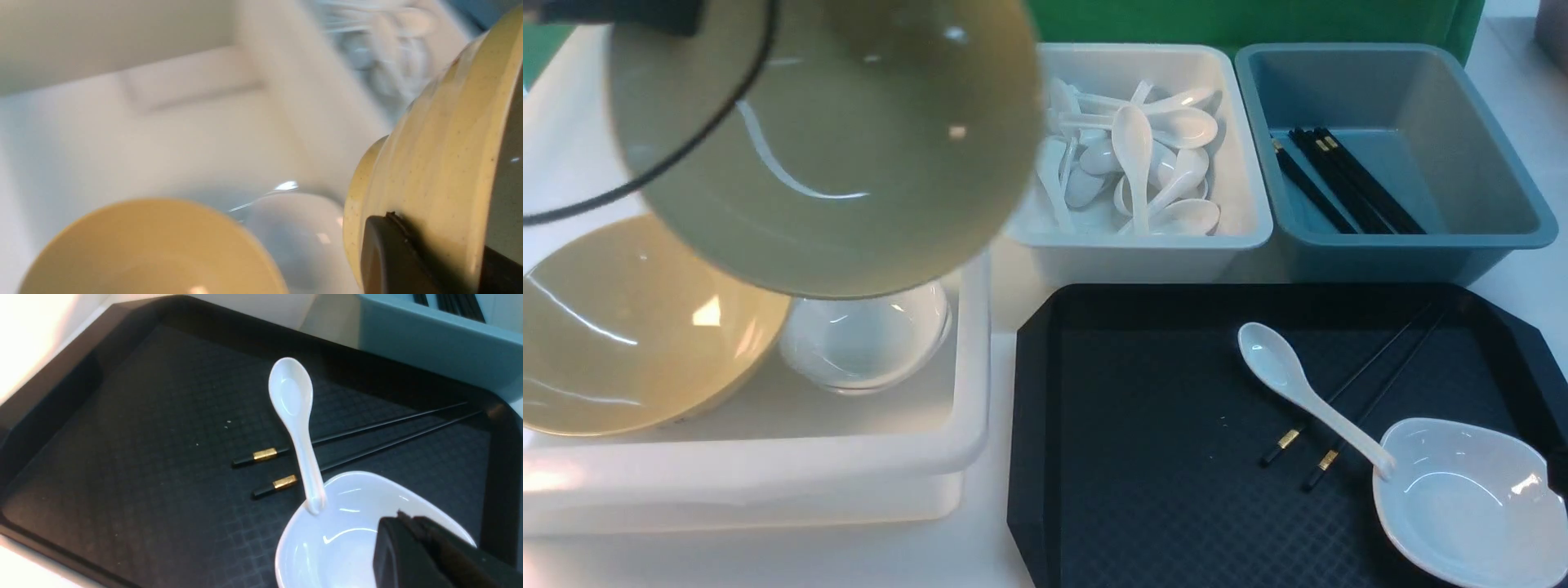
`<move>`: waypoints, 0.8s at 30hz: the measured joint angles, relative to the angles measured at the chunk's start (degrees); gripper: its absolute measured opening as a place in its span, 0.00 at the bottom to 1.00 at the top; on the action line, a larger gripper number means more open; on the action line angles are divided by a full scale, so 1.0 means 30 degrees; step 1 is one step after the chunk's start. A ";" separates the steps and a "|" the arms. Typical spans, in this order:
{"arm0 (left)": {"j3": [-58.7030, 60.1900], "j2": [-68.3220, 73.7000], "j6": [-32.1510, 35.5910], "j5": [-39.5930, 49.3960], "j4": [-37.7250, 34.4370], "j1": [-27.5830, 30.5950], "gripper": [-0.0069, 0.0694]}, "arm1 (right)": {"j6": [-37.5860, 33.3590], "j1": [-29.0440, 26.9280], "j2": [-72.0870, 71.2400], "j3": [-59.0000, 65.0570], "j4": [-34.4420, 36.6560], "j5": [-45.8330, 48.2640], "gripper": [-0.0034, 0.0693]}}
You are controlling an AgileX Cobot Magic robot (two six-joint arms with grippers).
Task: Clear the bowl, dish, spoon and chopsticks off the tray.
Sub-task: Use the left arm to put the noodle bowl into the large storage box on the left
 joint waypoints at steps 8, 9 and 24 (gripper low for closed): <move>0.6059 -0.0326 -0.0911 -0.5086 0.1195 0.3864 0.11 | 0.0863 0.0000 0.0000 0.0000 0.0000 -0.0207 0.11; 0.6463 -0.0149 -0.0927 -0.5402 0.1392 0.3864 0.12 | 0.1058 0.0000 0.0000 0.0000 0.0000 -0.0228 0.11; 0.7009 -0.2178 -0.5169 -0.6953 0.3488 0.3868 0.64 | 0.1152 0.0000 0.0000 0.0000 0.0009 -0.0228 0.13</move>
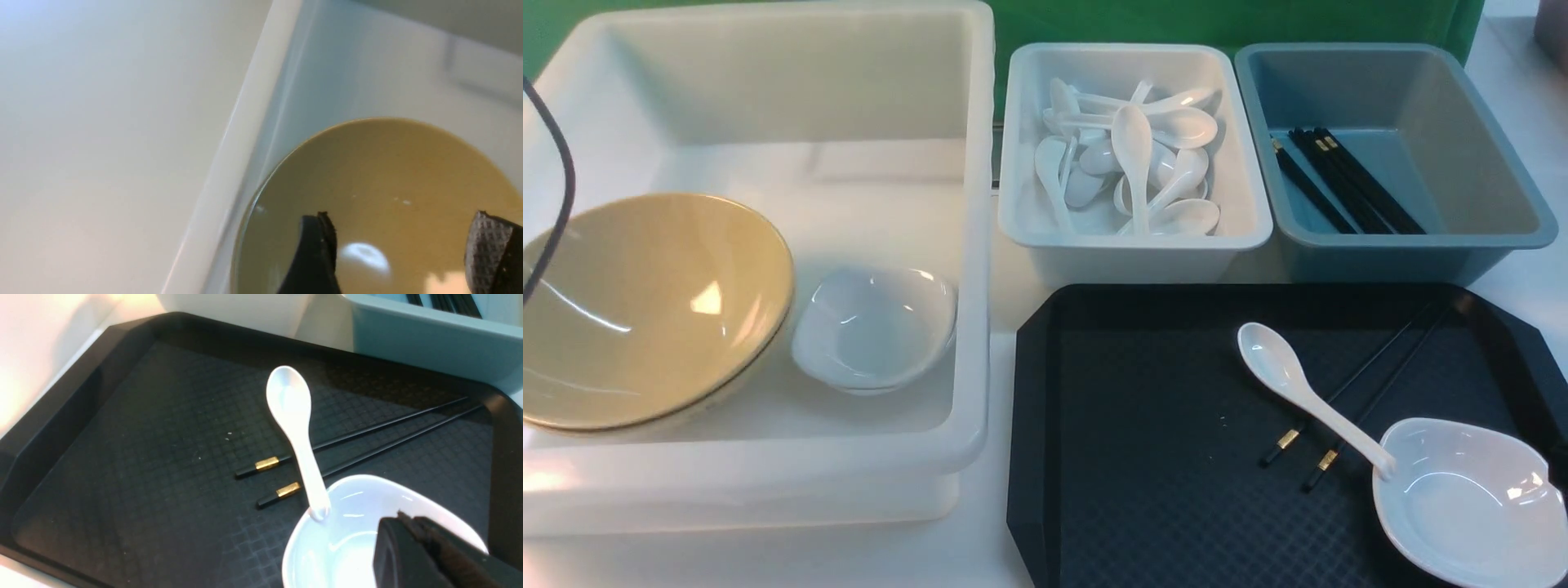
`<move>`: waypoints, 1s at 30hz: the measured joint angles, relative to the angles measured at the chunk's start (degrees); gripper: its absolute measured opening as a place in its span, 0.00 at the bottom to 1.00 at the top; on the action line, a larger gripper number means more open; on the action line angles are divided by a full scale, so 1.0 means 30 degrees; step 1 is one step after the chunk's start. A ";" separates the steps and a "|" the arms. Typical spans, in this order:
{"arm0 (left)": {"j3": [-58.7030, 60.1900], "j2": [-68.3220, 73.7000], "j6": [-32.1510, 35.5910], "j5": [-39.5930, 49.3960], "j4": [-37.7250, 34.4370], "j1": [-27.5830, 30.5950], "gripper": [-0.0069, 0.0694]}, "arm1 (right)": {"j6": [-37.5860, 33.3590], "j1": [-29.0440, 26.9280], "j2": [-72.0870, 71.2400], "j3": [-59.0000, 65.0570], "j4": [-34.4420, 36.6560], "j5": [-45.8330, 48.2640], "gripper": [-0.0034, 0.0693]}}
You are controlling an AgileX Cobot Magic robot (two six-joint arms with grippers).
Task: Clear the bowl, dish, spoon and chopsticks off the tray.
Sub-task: Use the left arm to put the noodle bowl into the large storage box on the left, then use the right arm to grab the soup spoon in the middle
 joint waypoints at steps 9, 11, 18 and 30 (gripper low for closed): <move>0.0684 -0.6153 0.4037 0.0338 -0.4599 -0.3437 0.23 | -0.1815 0.0450 0.3605 -0.1244 0.1485 0.0758 0.23; 0.1402 -0.7217 0.4430 0.0318 -0.4835 -0.4456 0.15 | -0.2264 0.0714 0.5397 -0.2226 0.1729 0.0792 0.30; 0.6834 -1.0329 0.5821 0.1469 -0.4761 -0.7880 0.08 | -0.3349 0.1496 1.2488 -0.5597 0.1936 -0.0448 0.45; 1.3606 -1.3111 0.6709 0.0039 -0.5023 -0.9223 0.08 | -0.5215 0.1553 2.1435 -0.8621 0.1952 -0.1269 0.49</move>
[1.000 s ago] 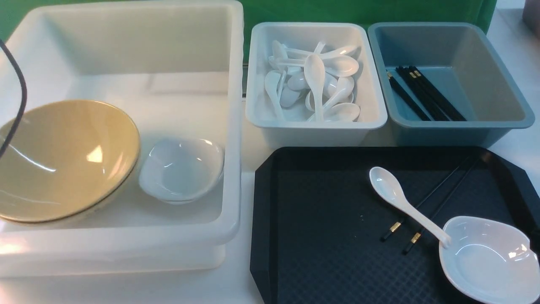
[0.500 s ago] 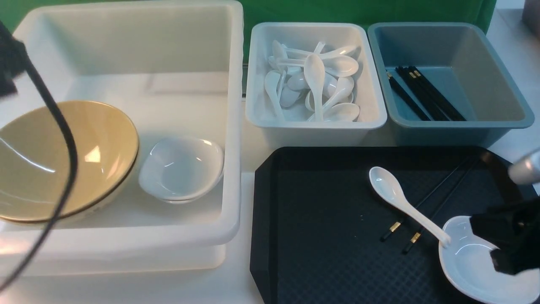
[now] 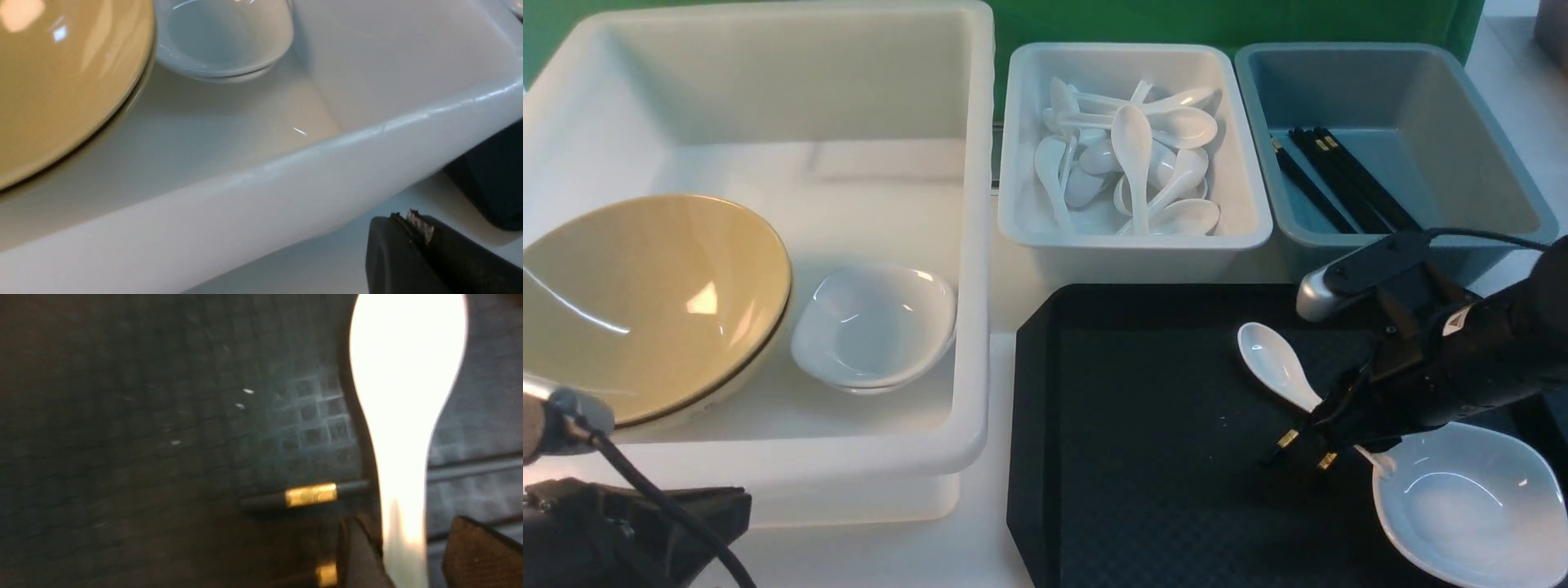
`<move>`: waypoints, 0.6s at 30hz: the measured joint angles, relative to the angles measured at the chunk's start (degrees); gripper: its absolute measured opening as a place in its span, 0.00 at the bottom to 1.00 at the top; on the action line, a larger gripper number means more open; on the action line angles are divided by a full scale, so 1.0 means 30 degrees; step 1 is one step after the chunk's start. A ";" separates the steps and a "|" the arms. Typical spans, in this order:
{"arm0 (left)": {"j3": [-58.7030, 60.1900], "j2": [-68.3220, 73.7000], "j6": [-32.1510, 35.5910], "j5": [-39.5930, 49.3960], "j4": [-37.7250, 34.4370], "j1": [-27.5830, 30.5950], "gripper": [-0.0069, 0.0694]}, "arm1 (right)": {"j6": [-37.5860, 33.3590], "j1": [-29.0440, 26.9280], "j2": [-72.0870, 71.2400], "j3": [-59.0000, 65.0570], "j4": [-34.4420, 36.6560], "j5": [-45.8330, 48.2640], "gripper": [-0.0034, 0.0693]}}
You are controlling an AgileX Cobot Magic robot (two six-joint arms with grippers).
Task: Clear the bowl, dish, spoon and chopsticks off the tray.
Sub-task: Use the right arm to grab the soup spoon in the middle, then use the right arm to put the soup spoon into the small storage box in the middle
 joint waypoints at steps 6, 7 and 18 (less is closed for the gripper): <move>0.0121 -0.1188 0.0397 -0.0463 -0.0391 0.0000 0.08 | -0.0489 0.0000 0.1612 -0.0884 0.0000 0.0325 0.36; 0.0121 -0.1248 0.0445 -0.0463 -0.0408 0.0000 0.08 | -0.0489 0.0000 0.1612 -0.1093 0.0000 0.0792 0.31; 0.0121 -0.1381 0.0809 -0.2052 -0.0455 0.0000 0.08 | -0.1541 0.0604 -0.1206 -0.5247 0.0592 0.5768 0.26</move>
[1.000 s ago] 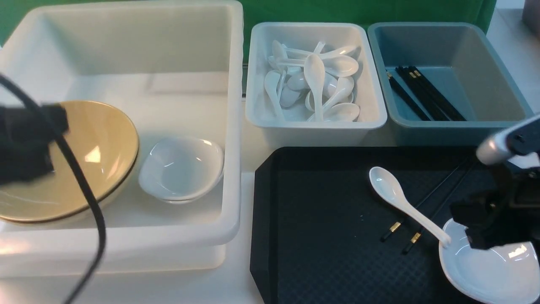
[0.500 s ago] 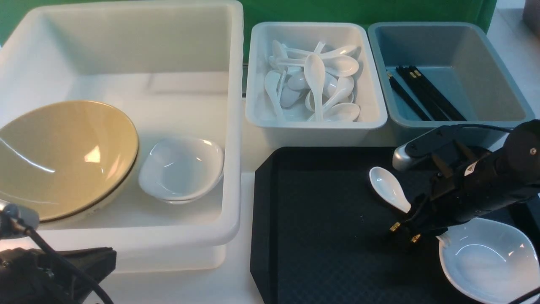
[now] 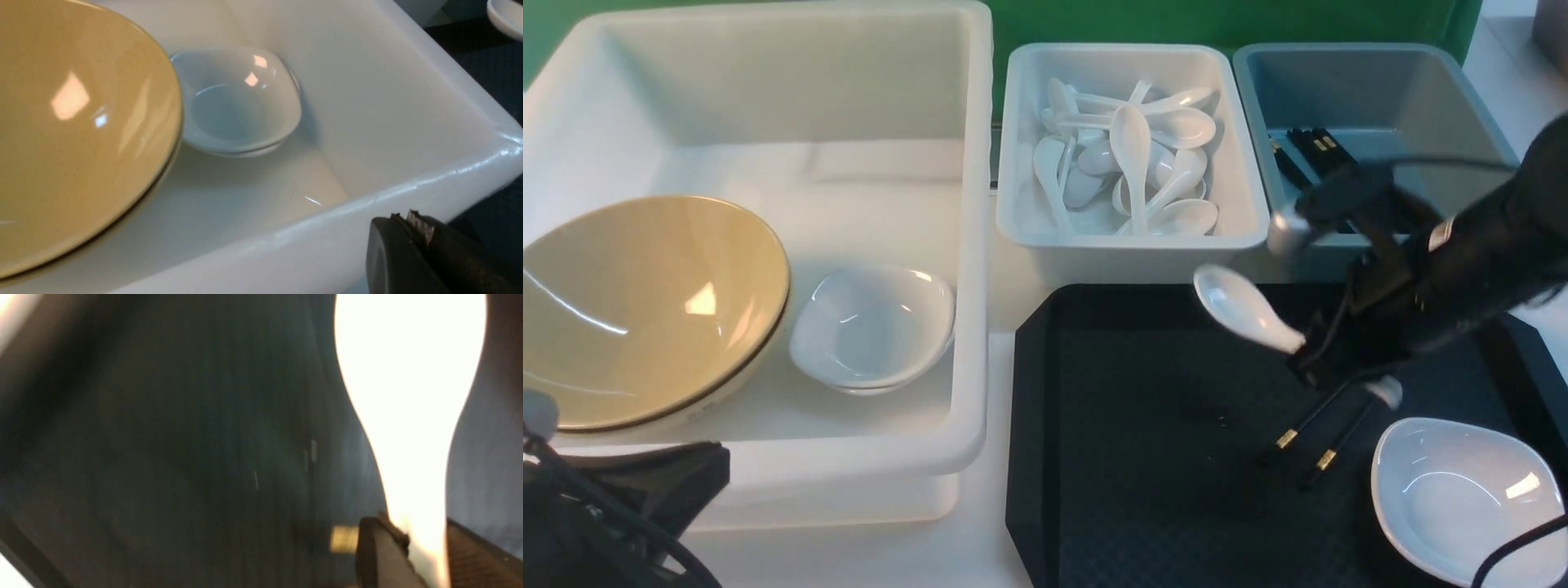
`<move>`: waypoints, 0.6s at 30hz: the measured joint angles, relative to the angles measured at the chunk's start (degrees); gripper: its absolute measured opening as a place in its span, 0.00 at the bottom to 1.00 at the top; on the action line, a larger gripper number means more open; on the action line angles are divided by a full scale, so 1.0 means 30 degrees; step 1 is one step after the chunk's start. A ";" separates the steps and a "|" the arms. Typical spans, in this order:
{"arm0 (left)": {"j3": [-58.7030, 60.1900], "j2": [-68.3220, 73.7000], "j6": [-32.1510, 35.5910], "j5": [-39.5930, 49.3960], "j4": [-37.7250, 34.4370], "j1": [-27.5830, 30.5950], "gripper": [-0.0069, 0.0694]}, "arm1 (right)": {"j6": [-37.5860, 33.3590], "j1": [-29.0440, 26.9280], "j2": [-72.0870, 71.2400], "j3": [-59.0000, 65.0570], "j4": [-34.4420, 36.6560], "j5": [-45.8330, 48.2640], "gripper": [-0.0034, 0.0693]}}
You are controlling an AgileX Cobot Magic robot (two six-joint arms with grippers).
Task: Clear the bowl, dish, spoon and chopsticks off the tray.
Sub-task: Use the right arm to put the soup spoon into the small storage box in the middle
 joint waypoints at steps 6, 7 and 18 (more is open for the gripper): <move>0.0496 -0.0016 0.0120 -0.0676 0.0000 0.0000 0.08 | -0.3276 0.0908 0.1315 -0.2811 0.2913 -0.7020 0.26; 0.0639 -0.0016 0.0120 -0.0784 0.0000 0.0000 0.08 | -0.3666 0.0980 0.2020 -0.3457 0.3154 -0.8156 0.26; 0.0930 -0.0016 0.0120 -0.0107 0.0000 0.0000 0.08 | -0.0511 -0.0865 0.6578 -1.0139 0.2967 -0.0784 0.59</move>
